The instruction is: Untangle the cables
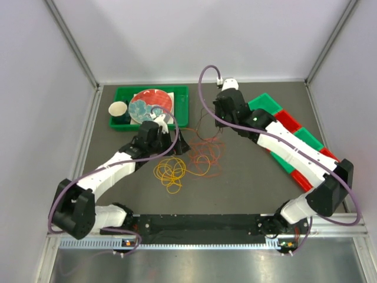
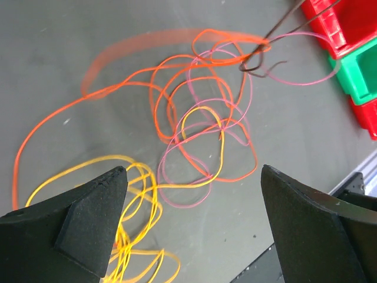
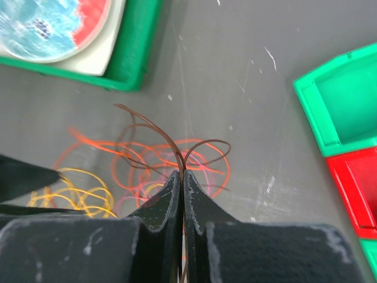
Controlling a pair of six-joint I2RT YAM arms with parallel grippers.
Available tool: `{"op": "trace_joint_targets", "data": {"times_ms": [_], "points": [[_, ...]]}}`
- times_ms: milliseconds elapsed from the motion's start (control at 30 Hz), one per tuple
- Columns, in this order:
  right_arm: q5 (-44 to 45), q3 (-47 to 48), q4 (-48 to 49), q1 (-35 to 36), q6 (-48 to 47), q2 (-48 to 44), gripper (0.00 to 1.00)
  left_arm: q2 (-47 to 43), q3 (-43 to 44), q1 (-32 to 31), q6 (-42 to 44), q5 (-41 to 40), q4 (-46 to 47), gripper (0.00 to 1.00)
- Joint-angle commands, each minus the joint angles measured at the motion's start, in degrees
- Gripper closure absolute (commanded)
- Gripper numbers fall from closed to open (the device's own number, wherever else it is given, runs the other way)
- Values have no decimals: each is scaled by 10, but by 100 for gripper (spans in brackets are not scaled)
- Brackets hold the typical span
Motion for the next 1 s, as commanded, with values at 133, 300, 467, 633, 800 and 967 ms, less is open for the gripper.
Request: {"op": "trace_joint_targets", "data": {"times_ms": [133, 300, 467, 633, 800, 967], "points": [[-29, 59, 1, 4, 27, -28, 100, 65, 31, -30, 31, -77, 115, 1], [-42, 65, 0, -4, 40, -30, 100, 127, 54, -46, 54, -77, 177, 7], [-63, 68, -2, -16, 53, -36, 100, 185, 54, -49, 9, -48, 265, 31], [-70, 77, -12, -31, 59, -51, 100, 222, 73, -49, -3, -44, 260, 100], [-68, 97, -26, -50, 50, -73, 100, 187, 50, -49, -8, -50, 231, 100], [-54, 147, -44, -67, 28, -73, 100, 124, -3, -43, -2, -102, 173, 100]]}}
